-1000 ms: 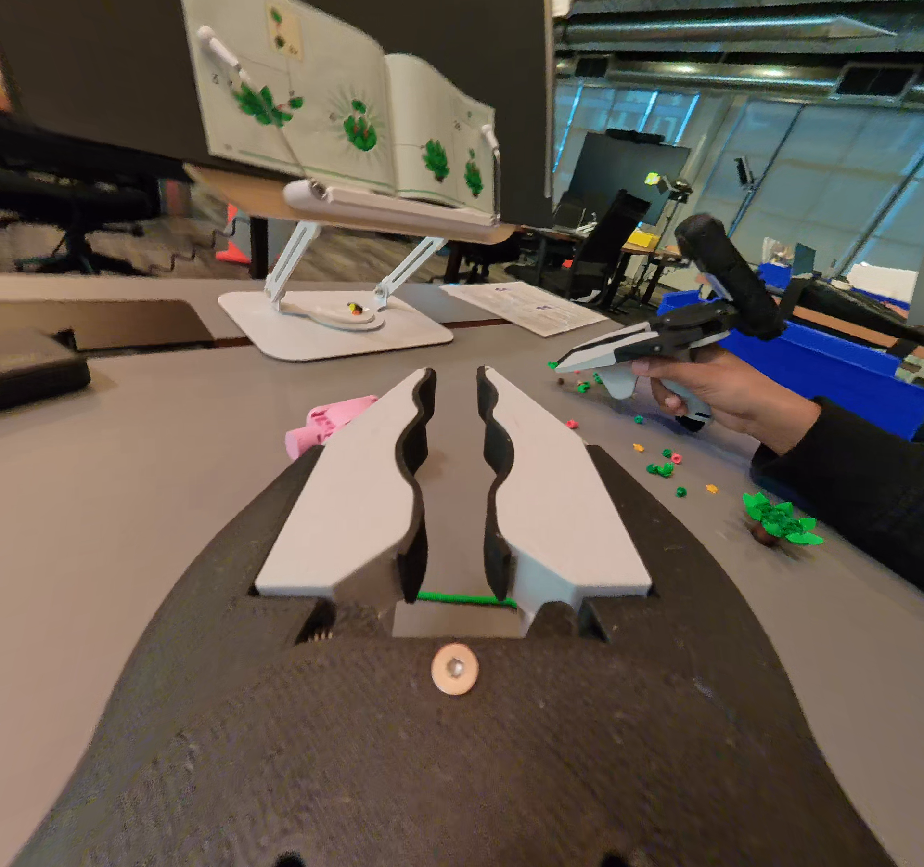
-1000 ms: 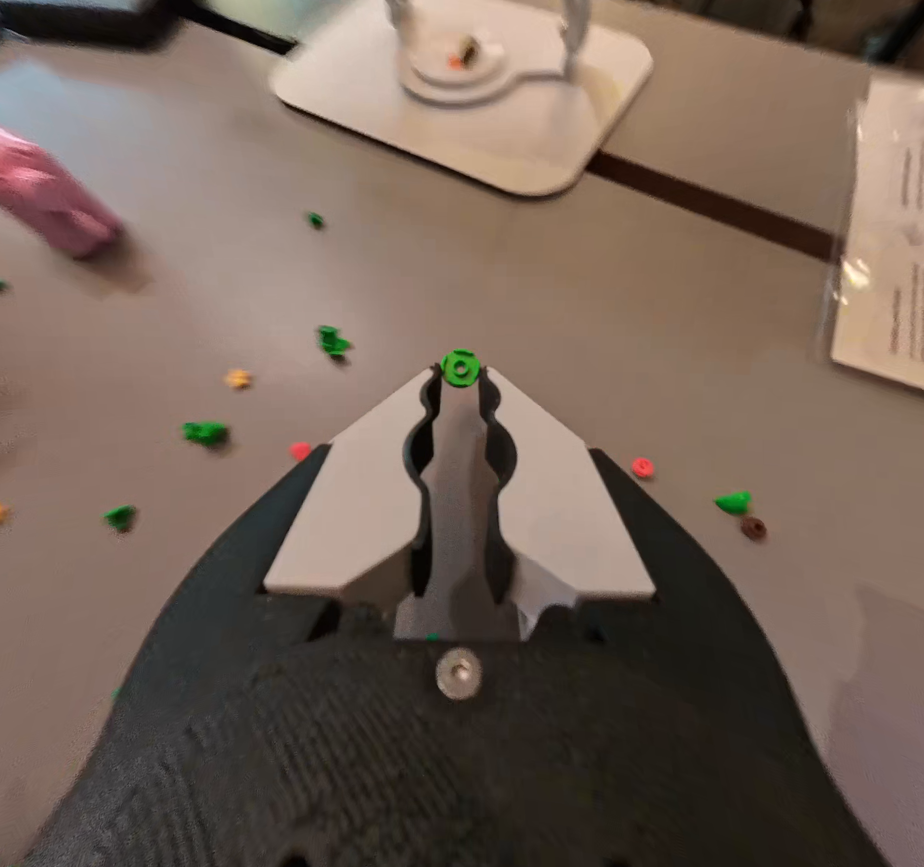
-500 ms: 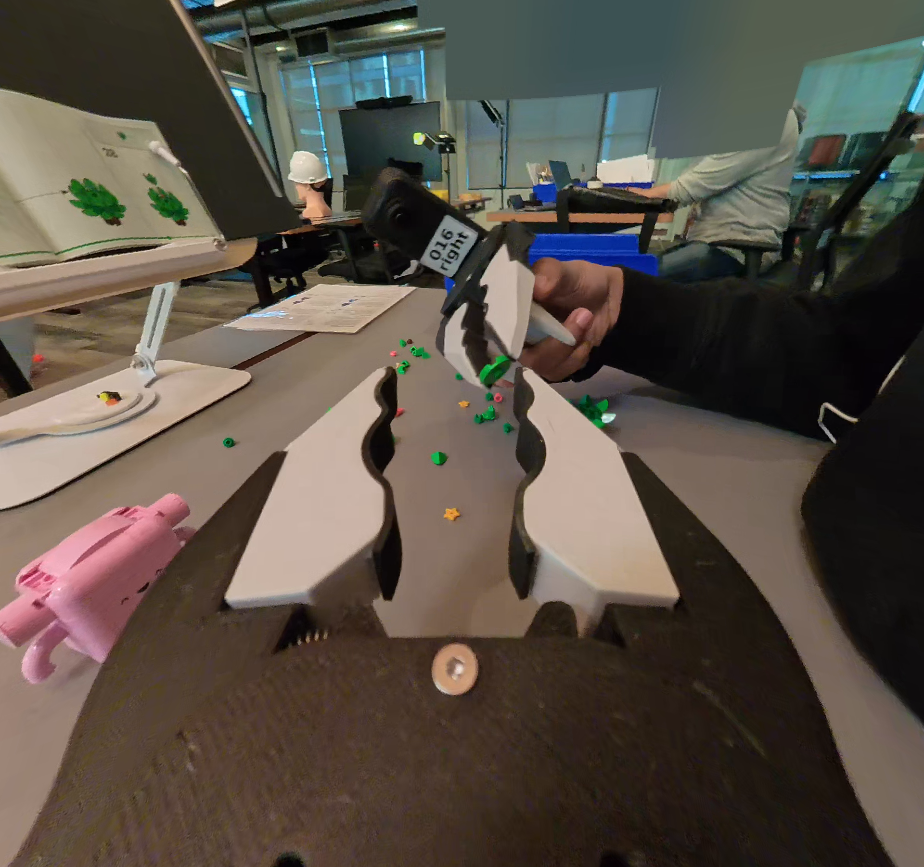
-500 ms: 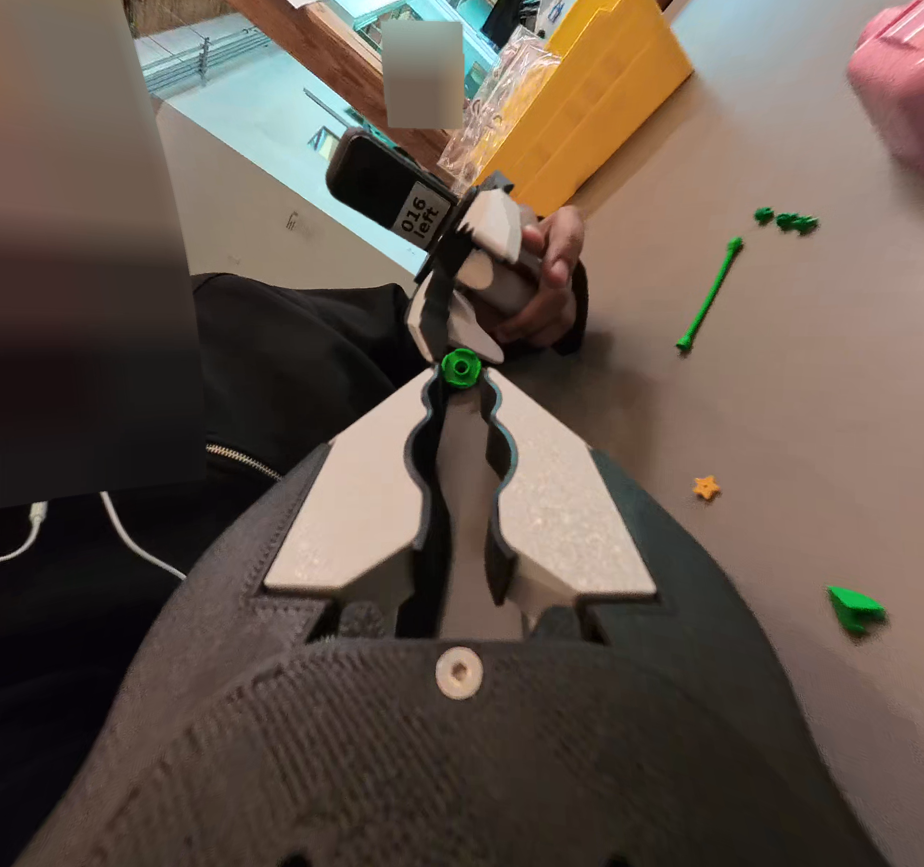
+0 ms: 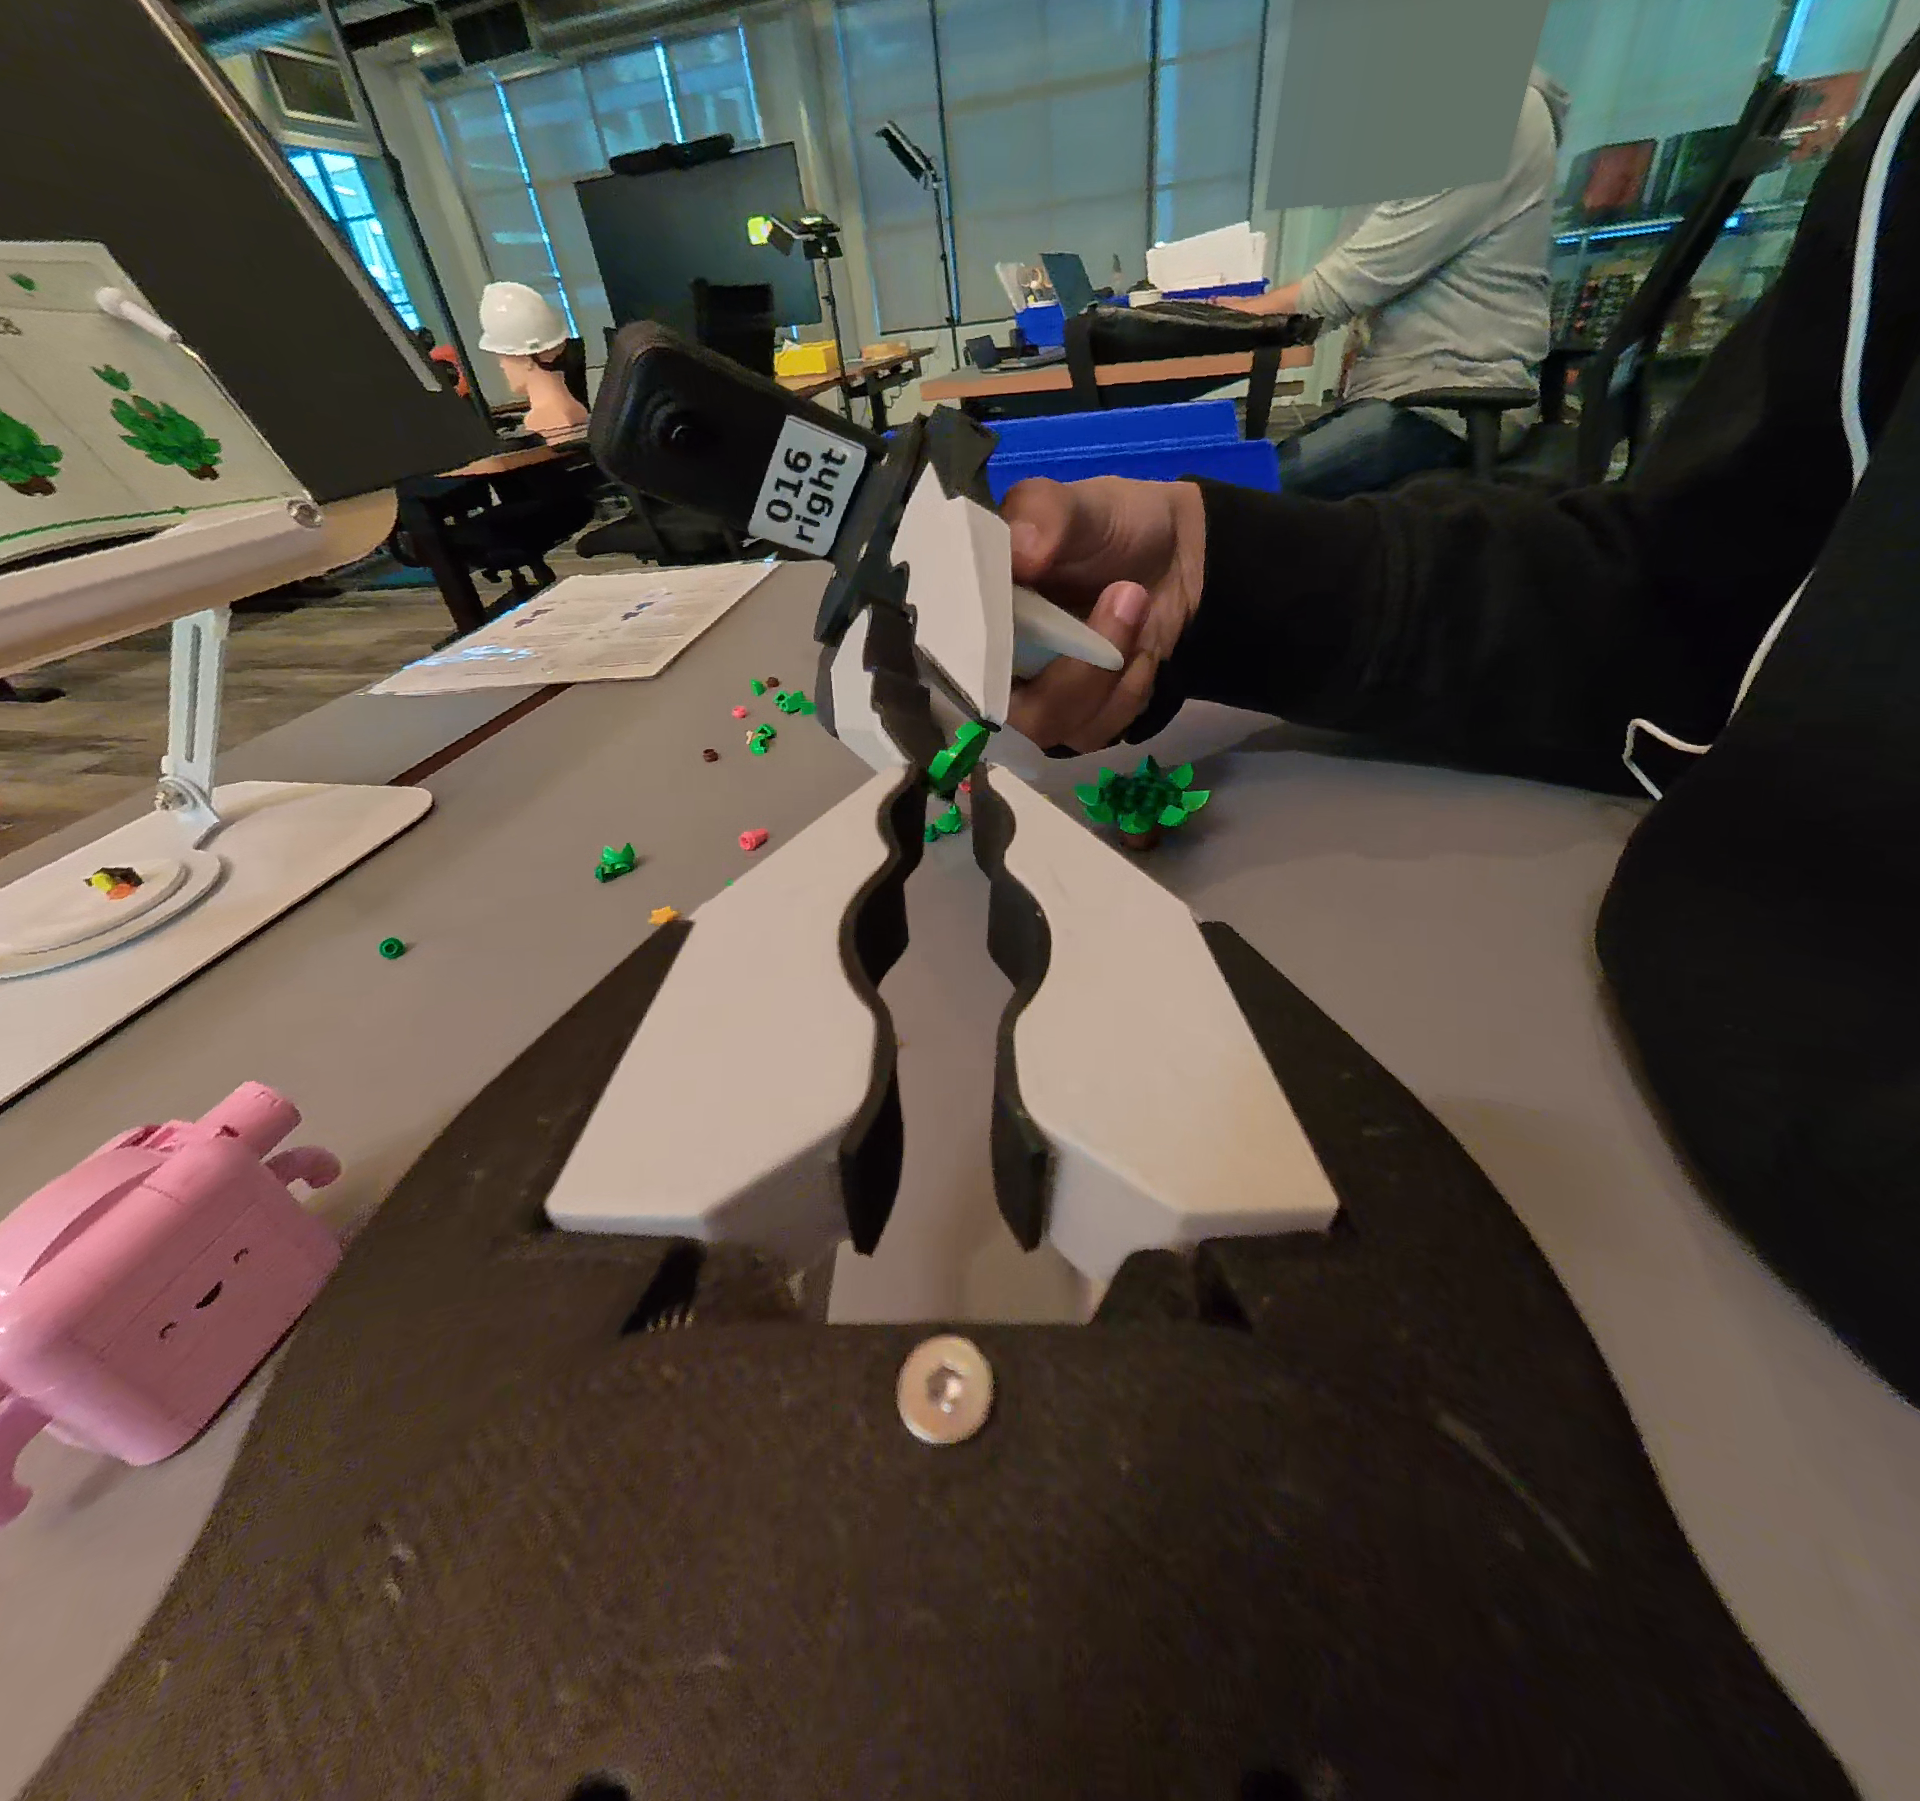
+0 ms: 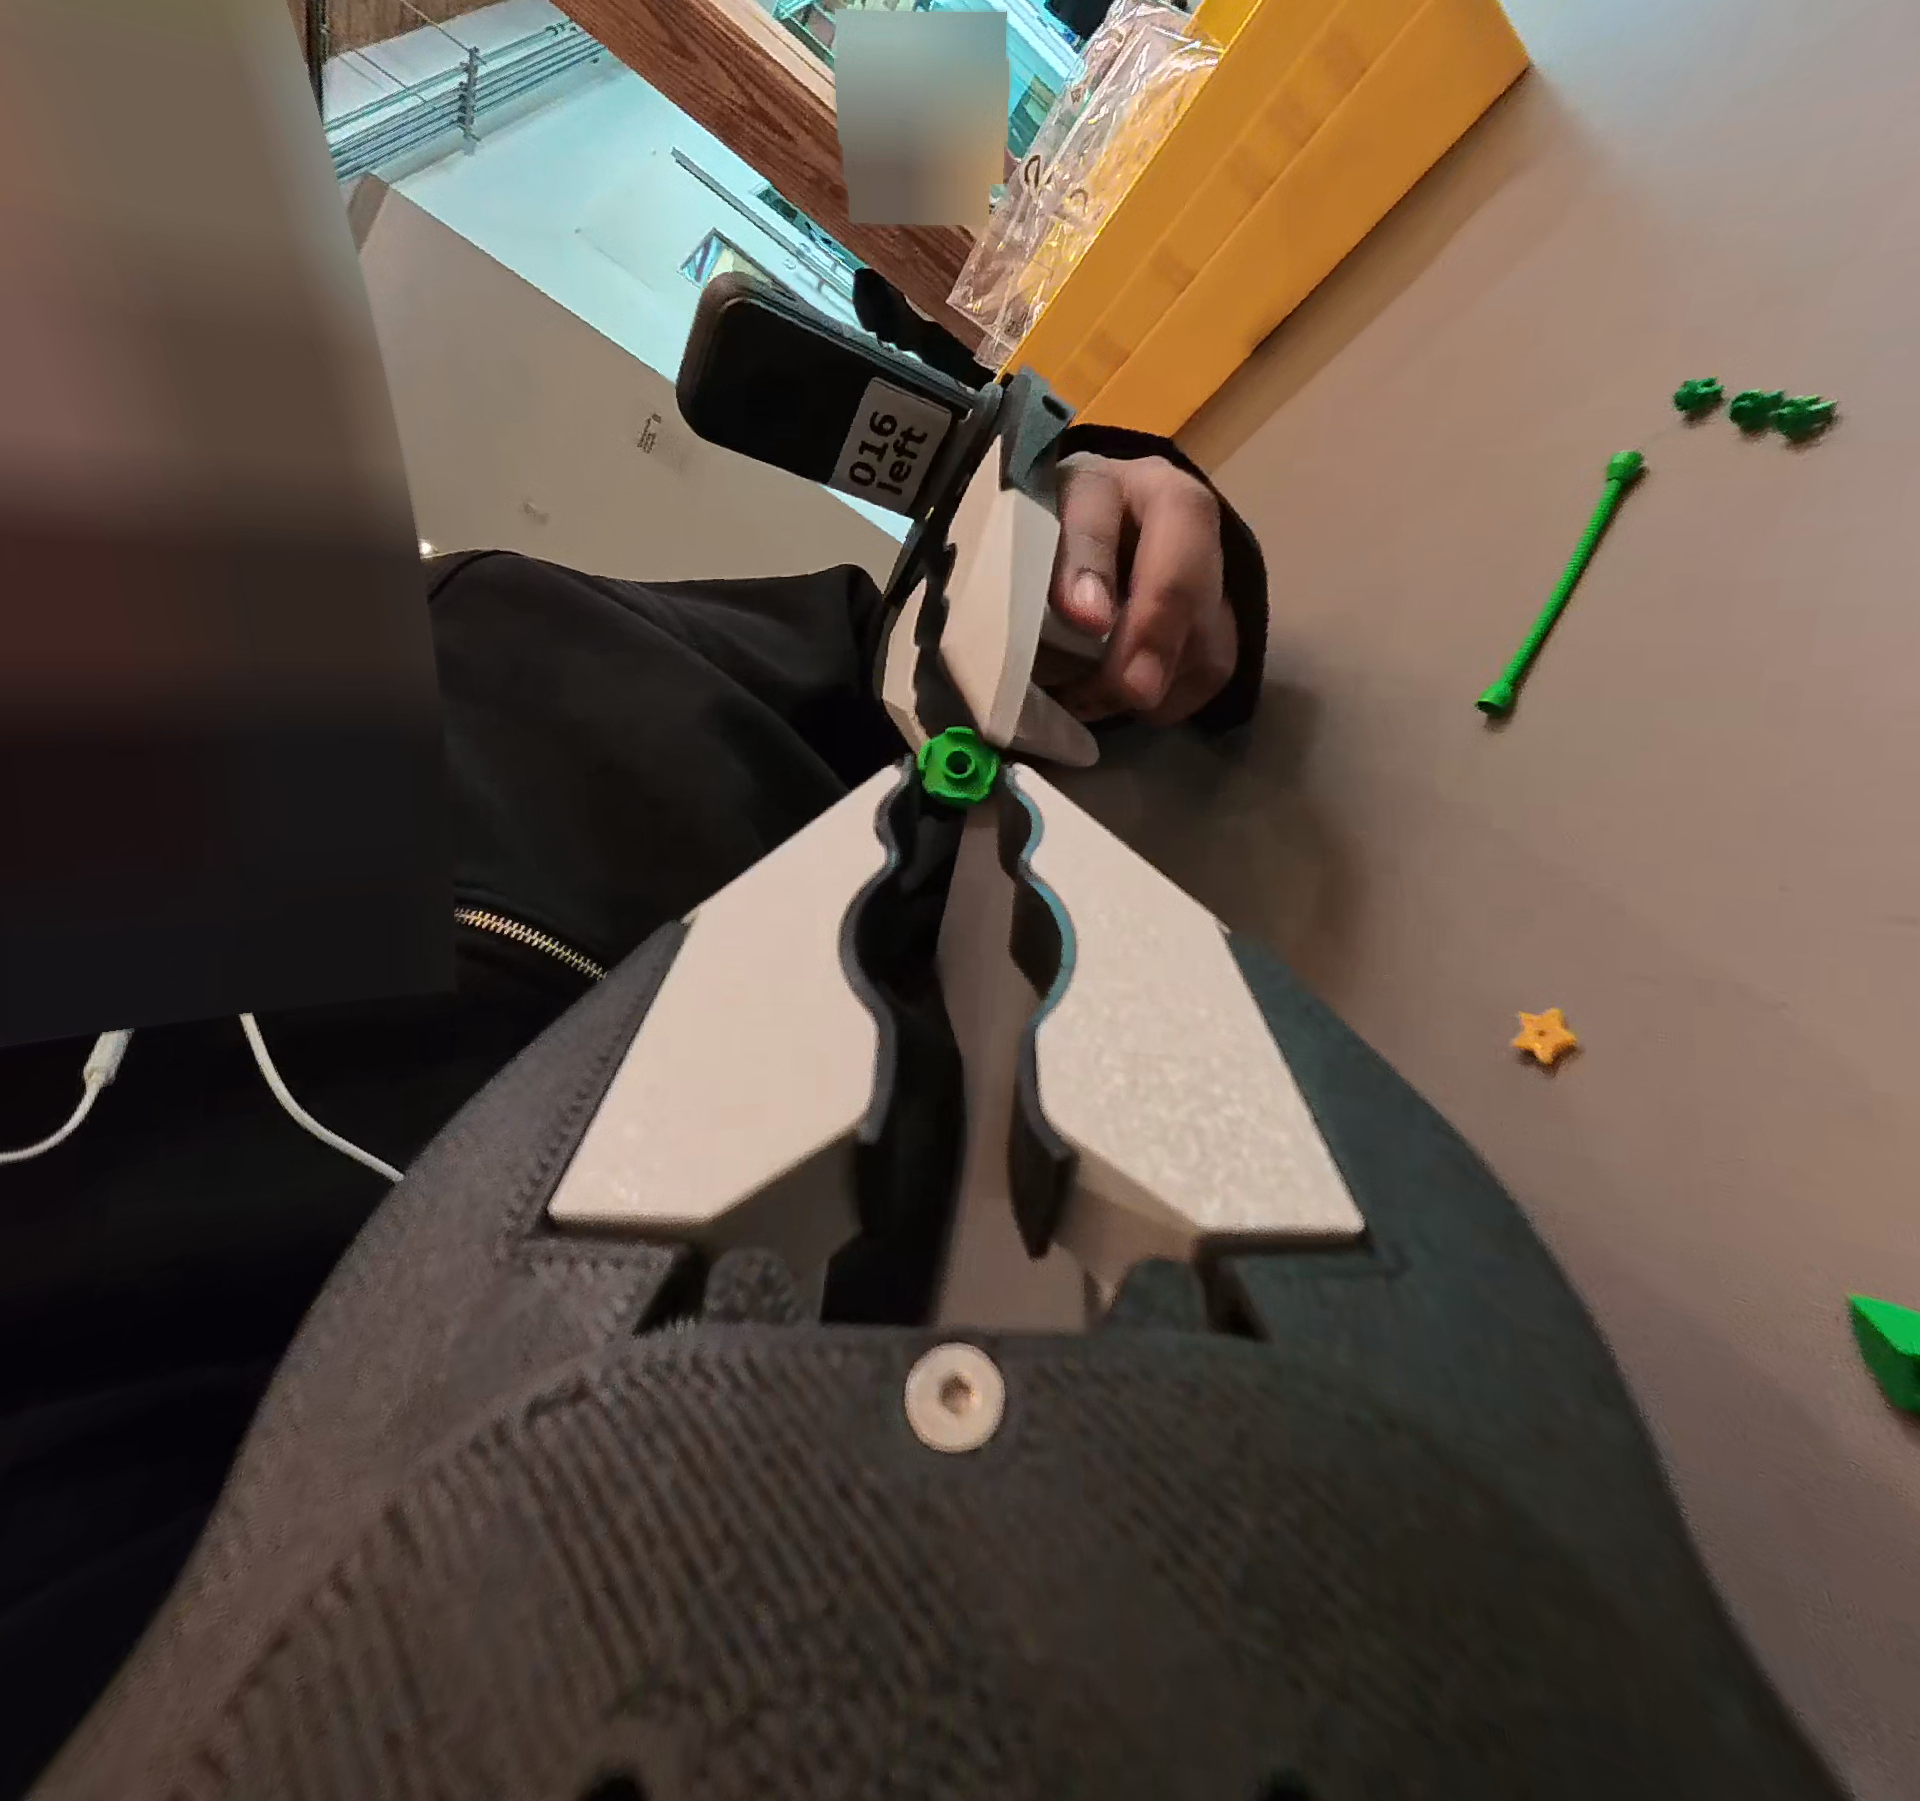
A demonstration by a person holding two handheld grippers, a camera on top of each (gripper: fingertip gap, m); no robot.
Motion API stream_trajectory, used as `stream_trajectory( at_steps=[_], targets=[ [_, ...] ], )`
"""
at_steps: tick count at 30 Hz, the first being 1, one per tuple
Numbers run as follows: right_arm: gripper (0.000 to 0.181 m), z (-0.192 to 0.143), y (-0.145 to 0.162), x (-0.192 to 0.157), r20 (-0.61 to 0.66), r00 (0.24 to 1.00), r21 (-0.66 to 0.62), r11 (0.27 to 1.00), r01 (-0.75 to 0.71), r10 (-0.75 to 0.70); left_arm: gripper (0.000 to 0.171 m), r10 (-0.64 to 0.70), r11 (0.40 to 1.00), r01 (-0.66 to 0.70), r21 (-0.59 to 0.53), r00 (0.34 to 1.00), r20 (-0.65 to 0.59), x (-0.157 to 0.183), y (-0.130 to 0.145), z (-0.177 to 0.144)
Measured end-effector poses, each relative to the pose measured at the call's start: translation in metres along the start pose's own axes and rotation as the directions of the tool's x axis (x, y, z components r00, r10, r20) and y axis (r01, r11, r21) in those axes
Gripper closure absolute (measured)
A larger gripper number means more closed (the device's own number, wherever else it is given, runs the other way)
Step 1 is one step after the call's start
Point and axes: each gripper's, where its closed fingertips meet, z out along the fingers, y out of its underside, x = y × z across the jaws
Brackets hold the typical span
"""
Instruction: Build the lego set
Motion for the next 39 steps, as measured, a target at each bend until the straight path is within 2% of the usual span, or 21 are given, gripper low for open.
stream_trajectory(
  at_steps=[5,7,9,10,12,13,15,18,20,21,23,27,34,37,39],
  targets=[
    [0.168,-0.005,-0.015,0.01,-0.079,0.997,0.078,0.997,-0.005,0.012,0.171,-0.068,0.998,0.068,0.0,0.997,0.044,-0.014,0.002,-0.003],
    [0.167,-0.011,-0.024,0.016,-0.17,0.984,0.123,0.99,0.071,-0.049,0.171,-0.152,0.988,0.151,0.027,0.987,0.058,-0.023,-0.001,-0.006],
    [0.168,-0.022,-0.037,0.021,-0.33,0.925,0.143,0.959,0.245,-0.187,0.171,-0.246,0.969,0.243,0.052,0.966,0.075,-0.034,-0.002,-0.009],
    [0.173,-0.028,-0.043,0.023,-0.429,0.858,0.119,0.923,0.365,-0.284,0.171,-0.295,0.955,0.291,0.066,0.952,0.079,-0.039,-0.002,-0.01],
    [0.171,-0.038,-0.051,0.025,-0.61,0.644,0.002,0.812,0.584,-0.462,0.171,-0.406,0.913,0.399,0.083,0.91,0.08,-0.049,0.001,-0.012],
    [0.168,-0.039,-0.053,0.022,-0.656,0.532,-0.072,0.745,0.663,-0.536,0.171,-0.464,0.885,0.458,0.086,0.883,0.074,-0.052,0.004,-0.012],
    [0.162,-0.034,-0.054,0.019,-0.688,0.329,-0.223,0.619,0.753,-0.647,0.171,-0.572,0.819,0.567,0.086,0.818,0.055,-0.057,0.009,-0.012],
    [0.157,-0.024,-0.047,0.025,-0.649,0.034,-0.464,0.431,0.774,-0.76,0.171,-0.695,0.718,0.693,0.071,0.719,0.01,-0.059,0.012,-0.01],
    [0.157,-0.018,-0.042,0.031,-0.595,-0.094,-0.572,0.338,0.747,-0.799,0.171,-0.742,0.669,0.741,0.055,0.67,-0.008,-0.058,0.014,-0.009],
    [0.157,-0.014,-0.039,0.033,-0.574,-0.113,-0.596,0.319,0.737,-0.811,0.171,-0.758,0.651,0.758,0.05,0.652,-0.023,-0.057,0.014,-0.009],
    [0.154,-0.008,-0.033,0.038,-0.543,-0.103,-0.617,0.313,0.722,-0.833,0.171,-0.783,0.621,0.784,0.03,0.621,-0.036,-0.055,0.016,-0.008],
    [0.157,-0.005,-0.03,0.039,-0.53,-0.106,-0.62,0.299,0.725,-0.841,0.171,-0.796,0.605,0.796,-0.032,0.603,-0.051,-0.046,0.021,-0.004],
    [0.167,-0.002,-0.025,0.039,-0.498,-0.101,-0.642,0.287,0.711,-0.861,0.171,-0.796,0.605,0.792,-0.08,0.598,-0.091,-0.035,0.022,-0.001],
    [0.168,-0.003,-0.026,0.037,-0.514,-0.066,-0.619,0.316,0.719,-0.855,0.171,-0.781,0.623,0.78,-0.058,0.616,-0.103,-0.036,0.019,-0.002],
    [0.168,-0.007,-0.029,0.035,-0.542,-0.031,-0.584,0.349,0.733,-0.84,0.162,-0.773,0.631,0.775,-0.027,0.626,-0.103,-0.04,0.015,-0.004]
  ],
)
